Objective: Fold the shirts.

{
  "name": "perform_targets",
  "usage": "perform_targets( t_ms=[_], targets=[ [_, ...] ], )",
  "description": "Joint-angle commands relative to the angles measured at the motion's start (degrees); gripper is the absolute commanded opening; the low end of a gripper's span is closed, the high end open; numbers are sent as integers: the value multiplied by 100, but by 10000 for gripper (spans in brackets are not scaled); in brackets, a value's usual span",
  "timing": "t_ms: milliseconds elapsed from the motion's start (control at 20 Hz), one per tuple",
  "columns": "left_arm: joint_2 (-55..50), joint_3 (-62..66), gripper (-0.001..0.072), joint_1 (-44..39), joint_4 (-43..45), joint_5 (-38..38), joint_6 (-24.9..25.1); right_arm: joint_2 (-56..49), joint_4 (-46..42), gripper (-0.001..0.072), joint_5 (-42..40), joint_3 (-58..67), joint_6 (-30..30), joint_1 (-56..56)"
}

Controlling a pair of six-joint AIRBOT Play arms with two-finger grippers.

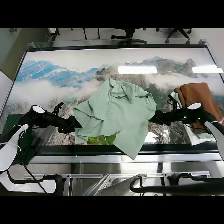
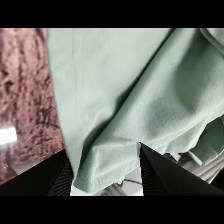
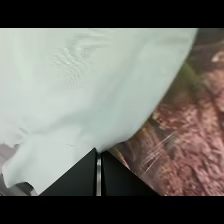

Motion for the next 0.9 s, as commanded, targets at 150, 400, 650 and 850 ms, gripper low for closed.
perform_targets(
  t_ms=[150, 400, 650, 850],
  targets=[
    [-330, -11, 290, -190, 129, 26, 11, 365, -107, 15, 212, 7, 46, -522],
    [-332, -11, 148, -28, 127, -44, 116, 367, -238, 15, 332, 9, 44, -702],
    [-319, -9, 151, 175, 81, -420, 295, 365, -238, 15, 378, 9, 44, -780],
    [-321, -9, 150, 352, 70, -400, 326, 367, -234, 15, 417, 9, 46, -782]
  ],
)
